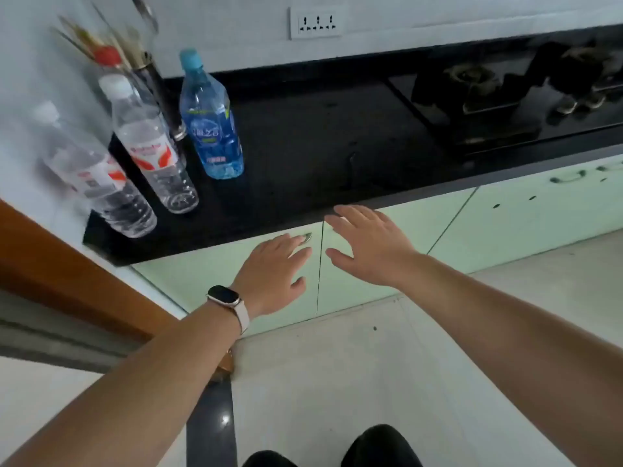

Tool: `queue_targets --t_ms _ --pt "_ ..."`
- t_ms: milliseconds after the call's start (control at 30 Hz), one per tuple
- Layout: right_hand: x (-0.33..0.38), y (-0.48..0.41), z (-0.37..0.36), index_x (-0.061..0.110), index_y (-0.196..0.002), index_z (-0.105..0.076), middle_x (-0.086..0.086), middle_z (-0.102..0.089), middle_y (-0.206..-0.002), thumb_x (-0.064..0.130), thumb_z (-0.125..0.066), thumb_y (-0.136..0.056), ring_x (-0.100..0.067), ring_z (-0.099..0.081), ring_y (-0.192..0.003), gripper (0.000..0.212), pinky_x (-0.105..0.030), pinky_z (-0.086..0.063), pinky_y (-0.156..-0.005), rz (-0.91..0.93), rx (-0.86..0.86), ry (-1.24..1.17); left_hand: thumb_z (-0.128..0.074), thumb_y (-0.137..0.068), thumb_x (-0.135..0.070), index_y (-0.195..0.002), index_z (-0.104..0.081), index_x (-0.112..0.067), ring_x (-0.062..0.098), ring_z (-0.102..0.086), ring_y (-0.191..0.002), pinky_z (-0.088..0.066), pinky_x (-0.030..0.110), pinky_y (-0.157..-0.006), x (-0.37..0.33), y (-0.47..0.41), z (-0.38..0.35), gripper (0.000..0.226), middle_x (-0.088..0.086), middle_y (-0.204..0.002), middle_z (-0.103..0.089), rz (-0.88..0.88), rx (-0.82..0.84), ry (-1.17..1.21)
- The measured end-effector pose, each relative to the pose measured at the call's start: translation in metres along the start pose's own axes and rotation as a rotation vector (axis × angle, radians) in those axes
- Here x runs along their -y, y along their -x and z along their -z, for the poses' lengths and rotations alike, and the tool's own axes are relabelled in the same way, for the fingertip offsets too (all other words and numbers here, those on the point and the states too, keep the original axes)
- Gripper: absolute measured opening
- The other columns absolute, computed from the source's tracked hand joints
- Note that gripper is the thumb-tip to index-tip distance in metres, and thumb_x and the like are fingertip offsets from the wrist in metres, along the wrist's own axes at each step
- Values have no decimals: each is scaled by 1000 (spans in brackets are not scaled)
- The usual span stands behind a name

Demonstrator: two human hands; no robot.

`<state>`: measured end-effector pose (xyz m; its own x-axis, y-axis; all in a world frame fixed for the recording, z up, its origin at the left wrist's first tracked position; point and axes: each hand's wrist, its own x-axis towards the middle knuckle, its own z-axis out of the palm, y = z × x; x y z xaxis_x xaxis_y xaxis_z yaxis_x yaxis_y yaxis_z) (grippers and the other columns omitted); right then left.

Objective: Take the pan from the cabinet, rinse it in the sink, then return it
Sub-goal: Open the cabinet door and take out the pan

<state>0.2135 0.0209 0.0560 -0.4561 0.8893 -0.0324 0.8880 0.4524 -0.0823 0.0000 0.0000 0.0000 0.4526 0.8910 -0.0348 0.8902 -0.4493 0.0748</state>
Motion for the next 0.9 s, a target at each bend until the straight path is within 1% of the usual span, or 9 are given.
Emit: queue_targets --t_ms 167,333,400,500,567,733,800,900 --pt "-22 -22 -60 22 -156 -29 -2 -27 -165 53 -45 -97 -23 -21 -152 69 -41 -16 -123 34 -205 48 -55 -88 -33 -137 -47 -16 32 -38 -139 -38 48 -108 10 -22 -65 53 10 -152 -41 -40 -184 -97" --pt "-37 -54 -100 15 -150 -41 -8 -42 -156 49 -56 -92 -30 -35 -146 69 -47 -22 -121 131 -413 157 -60 -81 -26 -137 -47 -9 34 -47 -128 -43 48 -103 23 -45 -105 60 14 -139 -51 -33 -367 -219" --pt "-38 -66 -111 14 -150 -42 -7 -45 -154 49 -57 -91 -30 -38 -143 70 -47 -23 -121 161 -494 185 -60 -80 -27 -138 -47 -9 33 -51 -123 -45 46 -98 25 -50 -117 62 12 -134 -54 -22 -423 -252" --pt "-43 -75 -125 15 -152 -38 -6 -45 -152 51 -55 -91 -29 -38 -142 72 -48 -19 -123 170 -599 178 -56 -81 -32 -140 -44 -11 31 -53 -118 -44 44 -94 24 -55 -129 64 8 -132 -56 20 -463 -294" --pt "-44 -78 -132 15 -152 -38 -7 -45 -152 51 -53 -90 -30 -36 -142 73 -50 -15 -124 177 -627 140 -56 -81 -33 -140 -44 -11 31 -54 -115 -44 45 -94 22 -57 -132 64 8 -130 -57 52 -474 -285" --pt "-47 -80 -132 15 -153 -36 -8 -43 -152 55 -49 -88 -31 -33 -143 77 -48 -9 -124 188 -585 77 -55 -82 -34 -142 -41 -10 31 -53 -113 -42 44 -98 10 -52 -134 66 9 -126 -58 111 -461 -266" --pt "-50 -80 -132 15 -153 -35 -8 -42 -152 56 -51 -87 -32 -32 -144 79 -47 -8 -123 202 -582 87 -55 -82 -34 -142 -41 -9 32 -53 -112 -42 45 -99 5 -49 -138 66 10 -125 -58 131 -468 -262" --pt "-54 -81 -134 15 -155 -33 -10 -40 -154 59 -54 -85 -33 -31 -145 85 -48 -7 -123 224 -580 95 -57 -79 -31 -138 -46 -7 33 -53 -105 -42 46 -95 -3 -42 -145 65 11 -117 -58 142 -512 -252"
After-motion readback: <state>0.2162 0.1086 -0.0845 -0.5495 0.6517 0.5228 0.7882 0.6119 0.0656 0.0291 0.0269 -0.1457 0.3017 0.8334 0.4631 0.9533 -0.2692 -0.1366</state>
